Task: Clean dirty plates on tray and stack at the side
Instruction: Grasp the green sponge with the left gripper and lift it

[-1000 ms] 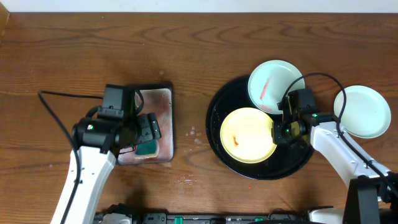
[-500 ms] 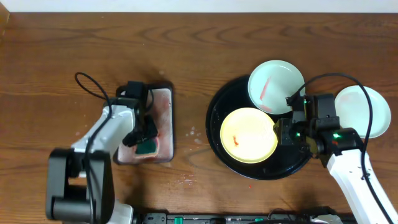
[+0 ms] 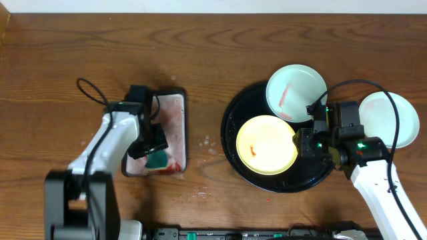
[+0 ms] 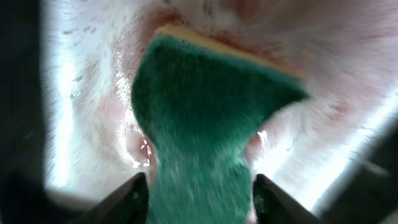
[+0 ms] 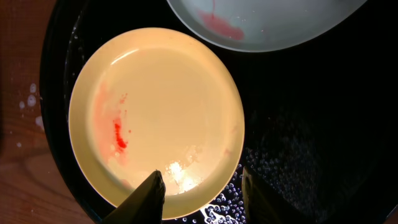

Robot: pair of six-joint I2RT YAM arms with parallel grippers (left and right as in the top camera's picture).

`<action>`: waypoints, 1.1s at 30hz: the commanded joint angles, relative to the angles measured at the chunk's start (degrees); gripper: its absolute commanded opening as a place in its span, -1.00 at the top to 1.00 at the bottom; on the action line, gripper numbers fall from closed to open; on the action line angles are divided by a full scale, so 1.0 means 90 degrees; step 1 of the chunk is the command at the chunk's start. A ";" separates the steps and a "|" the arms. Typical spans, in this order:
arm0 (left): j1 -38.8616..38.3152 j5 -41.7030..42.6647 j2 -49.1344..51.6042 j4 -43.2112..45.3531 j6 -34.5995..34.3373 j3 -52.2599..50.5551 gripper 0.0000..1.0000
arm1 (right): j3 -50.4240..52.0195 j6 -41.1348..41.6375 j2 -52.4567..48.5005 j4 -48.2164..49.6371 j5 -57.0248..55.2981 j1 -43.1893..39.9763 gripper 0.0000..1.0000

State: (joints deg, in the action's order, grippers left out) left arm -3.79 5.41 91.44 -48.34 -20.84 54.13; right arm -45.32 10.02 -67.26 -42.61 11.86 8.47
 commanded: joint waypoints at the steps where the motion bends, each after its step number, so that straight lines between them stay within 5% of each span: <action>1: 0.0019 0.0000 -0.0444 -0.0121 0.0075 0.0114 -0.13 | -0.0090 0.0000 0.0032 -0.0010 0.0049 -0.0056 0.22; 7: 0.0019 0.0000 -0.0182 0.0726 -0.0046 -0.0699 -0.05 | -0.0087 0.0005 0.0022 -0.0024 0.0049 -0.0056 0.21; 12: 0.0022 0.0002 -0.0036 0.1282 -0.0073 -0.1090 0.85 | -0.0083 0.0005 -0.0056 -0.0075 0.0046 -0.0056 0.21; 21: 0.0019 0.0019 -0.0270 0.0022 0.0129 0.0136 0.85 | -0.0070 0.0078 -0.0947 0.0015 -0.0143 -0.0063 0.14; 27: -0.0233 0.0588 -0.0670 -0.1090 0.0243 0.1484 0.86 | -0.0070 0.0121 -0.1712 0.0294 -0.0143 -0.0061 0.42; 33: -0.1141 0.1615 -0.1001 -0.0656 -0.0100 0.1613 0.85 | -0.0070 0.0124 -0.2489 0.0816 -0.0141 -0.0061 0.54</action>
State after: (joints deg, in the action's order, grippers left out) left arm -10.00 13.69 83.07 -55.18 -19.68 67.88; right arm -45.32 10.61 -87.00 -36.53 10.70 8.45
